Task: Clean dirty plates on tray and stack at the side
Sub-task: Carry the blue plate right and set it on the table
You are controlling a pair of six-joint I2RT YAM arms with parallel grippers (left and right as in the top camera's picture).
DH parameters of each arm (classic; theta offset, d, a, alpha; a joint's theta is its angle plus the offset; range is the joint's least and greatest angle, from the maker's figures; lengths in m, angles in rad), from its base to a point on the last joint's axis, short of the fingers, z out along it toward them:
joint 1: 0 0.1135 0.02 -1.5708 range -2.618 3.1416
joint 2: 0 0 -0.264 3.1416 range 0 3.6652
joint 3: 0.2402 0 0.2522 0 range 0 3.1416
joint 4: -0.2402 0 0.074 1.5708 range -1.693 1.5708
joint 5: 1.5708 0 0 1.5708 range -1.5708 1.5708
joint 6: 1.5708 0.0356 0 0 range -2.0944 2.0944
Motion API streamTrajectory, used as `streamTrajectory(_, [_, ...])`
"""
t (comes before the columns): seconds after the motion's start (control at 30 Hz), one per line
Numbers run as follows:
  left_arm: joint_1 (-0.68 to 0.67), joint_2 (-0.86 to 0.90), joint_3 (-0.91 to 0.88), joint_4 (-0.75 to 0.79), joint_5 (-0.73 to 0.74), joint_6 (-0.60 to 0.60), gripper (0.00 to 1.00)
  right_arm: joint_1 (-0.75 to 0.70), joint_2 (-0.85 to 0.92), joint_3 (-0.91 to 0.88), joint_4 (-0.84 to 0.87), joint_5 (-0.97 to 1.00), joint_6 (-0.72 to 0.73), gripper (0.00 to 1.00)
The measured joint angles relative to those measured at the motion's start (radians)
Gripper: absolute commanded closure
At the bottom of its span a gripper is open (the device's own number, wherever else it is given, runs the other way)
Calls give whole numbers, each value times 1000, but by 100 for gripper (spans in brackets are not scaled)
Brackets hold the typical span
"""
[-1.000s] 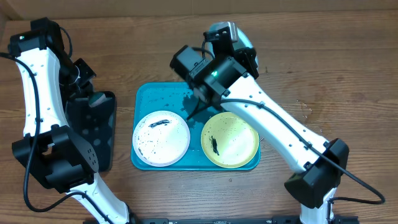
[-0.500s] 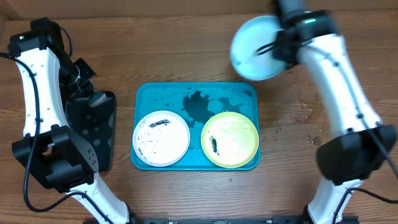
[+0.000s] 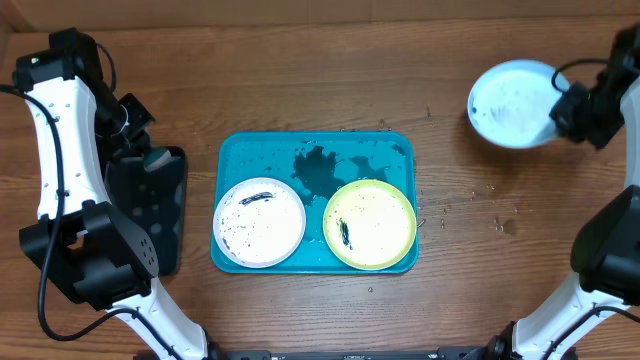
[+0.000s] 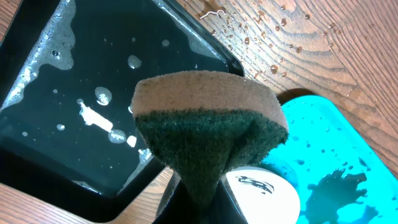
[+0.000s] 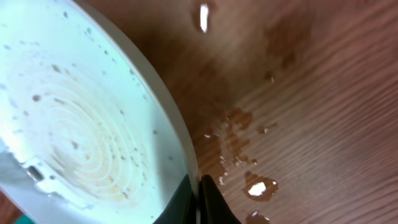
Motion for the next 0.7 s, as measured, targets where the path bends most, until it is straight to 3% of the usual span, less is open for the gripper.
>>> streamTrajectory(0.1, [0, 0, 0, 2, 0, 0, 96, -6, 0, -104, 54, -25, -12, 94])
streamTrajectory(0.33, [0, 0, 0, 4, 0, 0, 96, -3, 0, -208, 82, -59, -30, 65])
streamTrajectory(0.43, [0, 0, 0, 6, 0, 0, 96, -3, 0, -208, 42, -87, -34, 61])
streamTrajectory(0.7, [0, 0, 0, 19, 21, 0, 96, 94, 0, -208, -6, -475, -259, 54])
